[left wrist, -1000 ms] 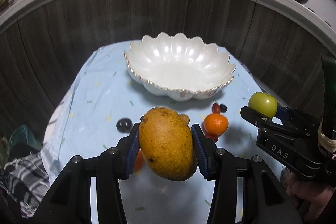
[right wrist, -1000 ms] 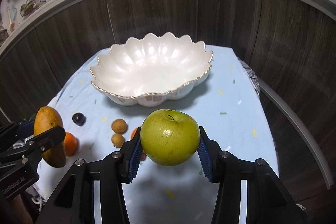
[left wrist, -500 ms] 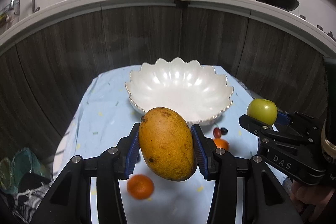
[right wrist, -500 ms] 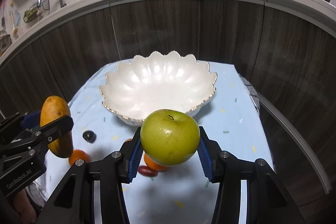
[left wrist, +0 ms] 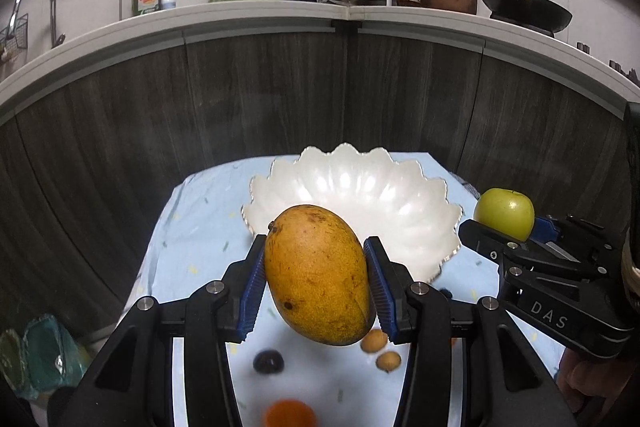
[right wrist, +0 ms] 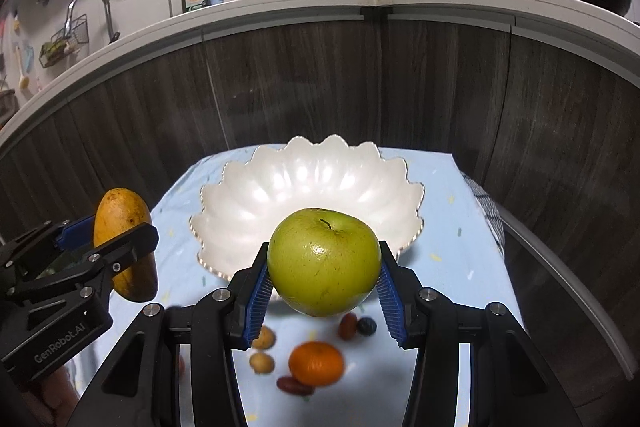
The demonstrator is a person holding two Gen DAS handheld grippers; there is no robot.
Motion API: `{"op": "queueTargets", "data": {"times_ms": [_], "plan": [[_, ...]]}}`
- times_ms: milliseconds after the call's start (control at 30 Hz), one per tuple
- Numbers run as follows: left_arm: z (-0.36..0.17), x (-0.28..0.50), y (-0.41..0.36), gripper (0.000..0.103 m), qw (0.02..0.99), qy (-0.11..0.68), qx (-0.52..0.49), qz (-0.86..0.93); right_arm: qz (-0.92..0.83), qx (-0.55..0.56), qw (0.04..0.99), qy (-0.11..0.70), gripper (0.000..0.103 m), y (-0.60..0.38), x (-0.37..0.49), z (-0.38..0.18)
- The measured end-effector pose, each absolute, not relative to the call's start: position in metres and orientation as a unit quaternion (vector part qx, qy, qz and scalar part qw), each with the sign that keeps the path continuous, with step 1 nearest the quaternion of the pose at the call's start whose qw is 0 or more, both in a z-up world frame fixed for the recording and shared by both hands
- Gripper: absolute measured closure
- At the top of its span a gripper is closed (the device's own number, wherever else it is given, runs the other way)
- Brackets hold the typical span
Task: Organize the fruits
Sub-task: 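Carry the mango and green apple over the white bowl with both tools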
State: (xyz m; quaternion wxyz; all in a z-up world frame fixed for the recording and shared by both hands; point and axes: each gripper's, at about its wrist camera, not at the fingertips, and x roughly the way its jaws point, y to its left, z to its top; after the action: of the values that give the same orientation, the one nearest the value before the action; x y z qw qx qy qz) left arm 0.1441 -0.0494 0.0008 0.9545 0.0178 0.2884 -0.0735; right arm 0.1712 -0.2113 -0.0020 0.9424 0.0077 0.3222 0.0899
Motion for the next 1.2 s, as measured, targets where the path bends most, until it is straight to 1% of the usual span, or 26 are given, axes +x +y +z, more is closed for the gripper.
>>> {"op": "queueTargets", "data": {"times_ms": [733,1200], "plan": [[-0.014,0.254,-0.053,0.056,0.952,0.289,0.022,-0.101,0.05,0.019,0.948,0.315,0.054,-0.221,0.266,-0.016],[-0.033,0.29,-0.054,0.056,0.949,0.293,0.014,-0.113,0.033,0.022,0.941,0.336,0.054,-0.228,0.309,-0.035]]}}
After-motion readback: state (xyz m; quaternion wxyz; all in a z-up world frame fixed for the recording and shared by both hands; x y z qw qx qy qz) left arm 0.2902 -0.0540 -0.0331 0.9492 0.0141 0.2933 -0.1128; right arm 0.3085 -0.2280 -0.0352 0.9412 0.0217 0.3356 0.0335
